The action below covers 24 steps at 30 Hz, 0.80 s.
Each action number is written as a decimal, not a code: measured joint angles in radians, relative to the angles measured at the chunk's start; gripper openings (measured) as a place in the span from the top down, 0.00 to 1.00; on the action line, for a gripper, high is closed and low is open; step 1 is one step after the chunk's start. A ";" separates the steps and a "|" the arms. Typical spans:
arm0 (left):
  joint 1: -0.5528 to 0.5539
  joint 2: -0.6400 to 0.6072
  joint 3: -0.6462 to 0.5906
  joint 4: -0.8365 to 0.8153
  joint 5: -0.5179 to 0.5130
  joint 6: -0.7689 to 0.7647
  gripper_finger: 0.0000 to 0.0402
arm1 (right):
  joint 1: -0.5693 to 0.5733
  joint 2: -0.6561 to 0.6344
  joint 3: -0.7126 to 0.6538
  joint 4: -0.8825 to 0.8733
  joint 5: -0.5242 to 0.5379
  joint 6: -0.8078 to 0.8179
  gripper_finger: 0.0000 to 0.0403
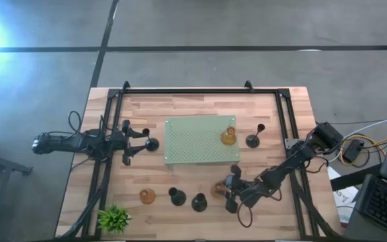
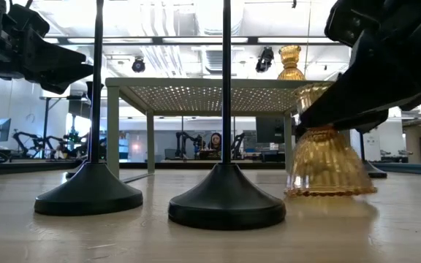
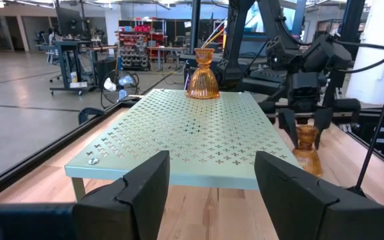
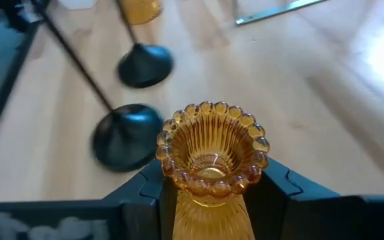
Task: Pick & Place candle stick holders
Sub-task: Put the yellow glass candle holder on the shelf
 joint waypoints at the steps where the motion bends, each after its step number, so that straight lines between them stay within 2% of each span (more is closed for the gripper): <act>1: 0.000 0.000 0.000 0.000 0.000 0.000 0.44 | 0.000 -0.008 0.000 0.000 -0.028 0.000 0.70; 5: 0.000 0.000 0.000 0.000 0.000 0.000 0.44 | 0.001 -0.072 0.000 -0.002 -0.114 0.008 0.70; 16: 0.000 0.000 0.000 0.000 0.000 0.000 0.44 | -0.033 -0.413 0.049 -0.178 -0.111 -0.126 0.70; 20: 0.000 0.000 0.000 0.000 0.000 0.000 0.44 | -0.073 -0.472 0.158 -0.282 -0.124 -0.254 0.70; 24: 0.000 0.000 0.000 0.000 0.000 0.000 0.44 | -0.119 -0.461 0.331 -0.508 -0.139 -0.404 0.70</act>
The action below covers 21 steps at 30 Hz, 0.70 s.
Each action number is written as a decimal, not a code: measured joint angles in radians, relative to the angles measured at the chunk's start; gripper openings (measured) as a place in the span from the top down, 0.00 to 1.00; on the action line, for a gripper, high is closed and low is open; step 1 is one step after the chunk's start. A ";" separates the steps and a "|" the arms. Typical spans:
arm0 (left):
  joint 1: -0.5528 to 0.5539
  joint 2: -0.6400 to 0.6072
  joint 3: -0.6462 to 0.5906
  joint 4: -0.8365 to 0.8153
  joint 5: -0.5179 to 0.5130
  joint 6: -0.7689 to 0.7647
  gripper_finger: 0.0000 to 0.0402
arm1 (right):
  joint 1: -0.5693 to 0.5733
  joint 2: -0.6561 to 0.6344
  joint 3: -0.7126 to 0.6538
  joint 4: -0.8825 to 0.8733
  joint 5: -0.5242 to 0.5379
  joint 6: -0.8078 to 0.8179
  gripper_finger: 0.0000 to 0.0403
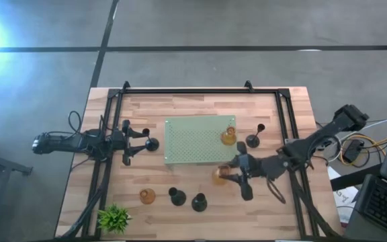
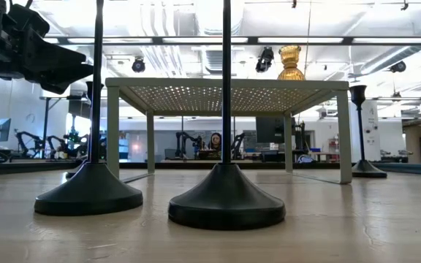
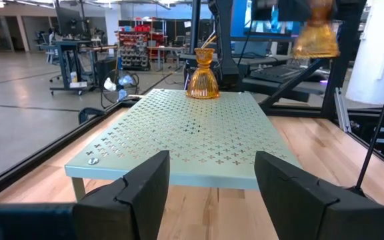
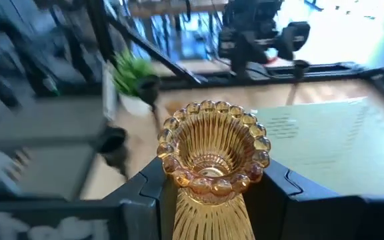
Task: Pick & Place candle stick holders
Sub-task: Put the yellow glass candle holder on the shelf
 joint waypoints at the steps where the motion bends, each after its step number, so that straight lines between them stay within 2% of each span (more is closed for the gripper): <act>1: 0.000 0.000 0.000 0.000 0.000 0.000 0.44 | -0.014 0.011 0.043 -0.068 -0.001 -0.033 0.70; 3: 0.000 0.000 0.000 0.000 0.000 0.000 0.44 | -0.050 0.036 0.120 -0.169 -0.012 -0.091 0.70; 5: 0.000 0.000 0.000 0.000 0.000 0.000 0.44 | -0.099 0.060 0.178 -0.239 -0.078 -0.160 0.70; 13: 0.000 0.000 0.000 0.000 0.000 0.000 0.44 | -0.332 0.119 0.316 -0.291 -0.499 -0.422 0.70; 21: 0.000 0.000 0.000 0.000 0.000 0.000 0.44 | -0.603 0.114 0.323 -0.308 -0.928 -0.610 0.70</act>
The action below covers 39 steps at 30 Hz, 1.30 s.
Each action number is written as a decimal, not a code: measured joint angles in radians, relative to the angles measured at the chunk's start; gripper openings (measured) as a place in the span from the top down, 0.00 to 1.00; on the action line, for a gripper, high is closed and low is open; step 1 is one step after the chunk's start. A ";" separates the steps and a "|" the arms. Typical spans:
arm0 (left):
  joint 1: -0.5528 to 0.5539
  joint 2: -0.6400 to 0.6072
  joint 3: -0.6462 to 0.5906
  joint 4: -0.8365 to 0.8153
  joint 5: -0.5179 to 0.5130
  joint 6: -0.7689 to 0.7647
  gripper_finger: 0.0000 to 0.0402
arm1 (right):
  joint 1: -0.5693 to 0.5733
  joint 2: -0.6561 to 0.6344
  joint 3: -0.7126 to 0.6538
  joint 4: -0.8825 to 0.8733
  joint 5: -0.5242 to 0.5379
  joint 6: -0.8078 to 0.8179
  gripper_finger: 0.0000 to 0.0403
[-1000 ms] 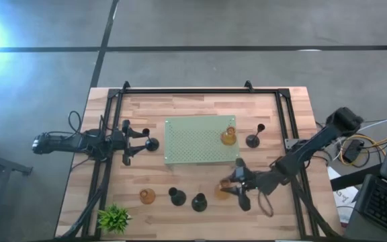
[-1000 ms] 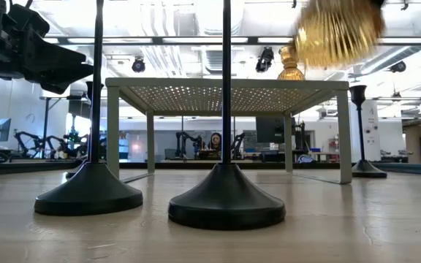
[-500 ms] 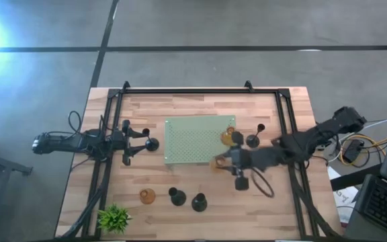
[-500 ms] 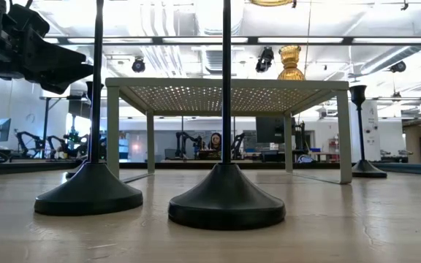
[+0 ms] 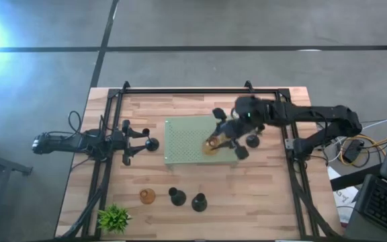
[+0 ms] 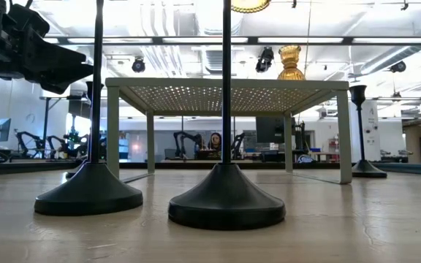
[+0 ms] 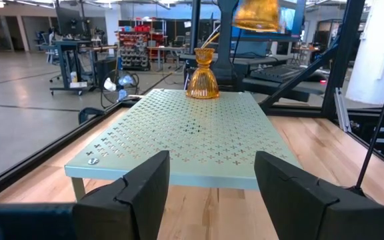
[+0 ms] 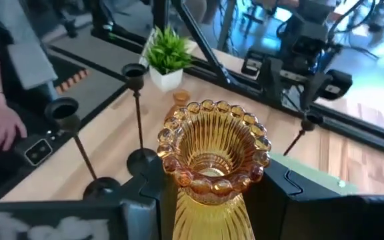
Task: Pick & Place candle stick holders
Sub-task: Put the yellow glass candle holder on the shelf
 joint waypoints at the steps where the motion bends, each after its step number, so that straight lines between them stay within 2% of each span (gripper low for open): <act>1: 0.000 0.000 0.000 0.000 0.000 0.000 0.44 | -0.030 0.003 0.000 0.004 -0.033 -0.016 0.70; 5: 0.000 0.000 0.000 0.000 0.000 0.000 0.44 | -0.135 0.033 0.000 0.005 -0.135 -0.089 0.70; 12: 0.000 0.000 0.000 0.000 0.000 0.000 0.44 | -0.288 0.141 0.016 -0.005 -0.381 -0.173 0.70; 18: 0.000 0.000 0.000 0.000 0.000 0.000 0.44 | -0.355 0.244 0.097 -0.098 -0.440 -0.309 0.70; 24: 0.000 0.000 0.000 0.000 0.000 0.000 0.44 | -0.387 0.360 0.222 -0.212 -0.552 -0.428 0.70; 33: 0.000 0.000 0.000 0.000 0.000 0.000 0.44 | -0.406 0.501 0.369 -0.395 -0.597 -0.625 0.70; 39: 0.000 0.000 0.000 0.000 0.000 0.000 0.44 | -0.402 0.570 0.401 -0.417 -0.618 -0.673 0.70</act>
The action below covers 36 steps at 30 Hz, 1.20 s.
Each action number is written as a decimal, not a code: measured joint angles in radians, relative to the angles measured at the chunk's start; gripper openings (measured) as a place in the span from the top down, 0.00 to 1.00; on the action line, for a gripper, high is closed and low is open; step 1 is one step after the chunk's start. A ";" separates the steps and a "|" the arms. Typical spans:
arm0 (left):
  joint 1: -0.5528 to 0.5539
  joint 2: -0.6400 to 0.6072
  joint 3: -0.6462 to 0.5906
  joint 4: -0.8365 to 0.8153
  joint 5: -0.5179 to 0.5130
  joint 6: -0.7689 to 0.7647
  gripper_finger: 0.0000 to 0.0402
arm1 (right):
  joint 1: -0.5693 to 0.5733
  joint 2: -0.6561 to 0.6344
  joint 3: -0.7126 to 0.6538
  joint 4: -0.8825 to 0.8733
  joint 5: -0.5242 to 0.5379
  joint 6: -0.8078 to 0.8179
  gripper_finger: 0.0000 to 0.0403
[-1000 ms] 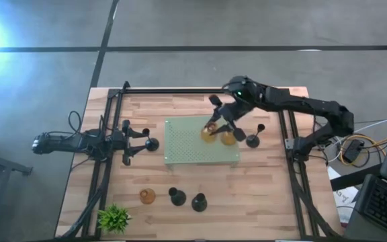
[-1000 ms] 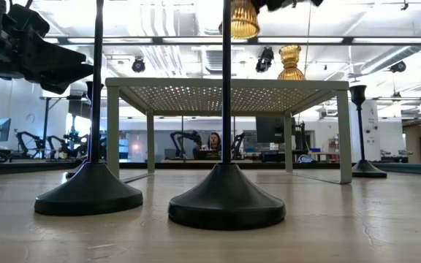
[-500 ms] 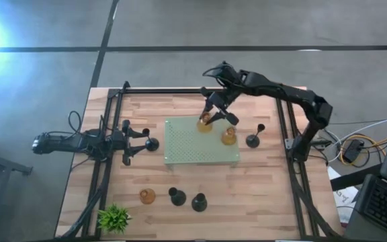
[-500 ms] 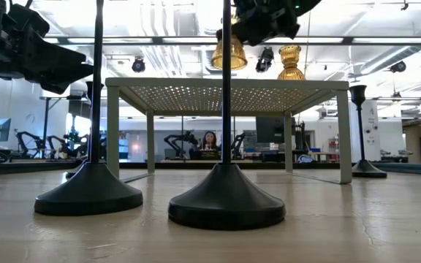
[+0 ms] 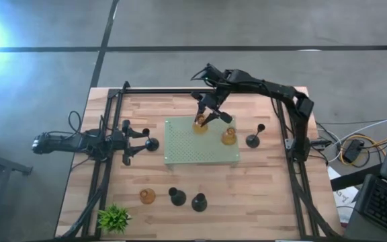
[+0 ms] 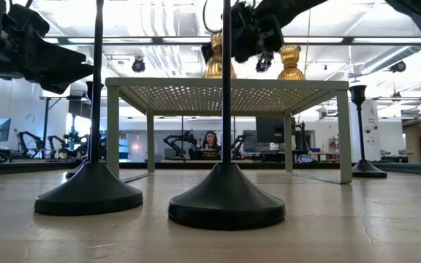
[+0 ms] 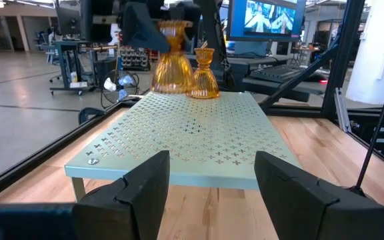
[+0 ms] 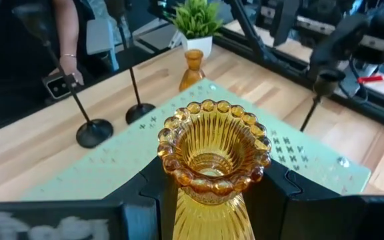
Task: Pick & Place candle stick holders
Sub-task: Put the yellow glass candle holder on the shelf
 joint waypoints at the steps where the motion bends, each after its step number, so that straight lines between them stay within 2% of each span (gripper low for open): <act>1: 0.000 0.000 0.000 0.000 0.000 0.000 0.44 | -0.001 0.010 0.003 -0.002 0.000 -0.003 0.70; 11: 0.000 0.000 0.000 0.000 0.000 0.000 0.44 | -0.003 0.054 0.034 -0.089 0.005 -0.102 0.70; 24: 0.000 0.000 0.000 0.000 0.000 0.000 0.44 | -0.005 0.054 0.033 -0.193 0.010 -0.315 0.70; 36: 0.000 0.000 0.000 0.000 0.000 0.000 0.44 | -0.001 0.060 0.029 -0.191 0.011 -0.341 0.70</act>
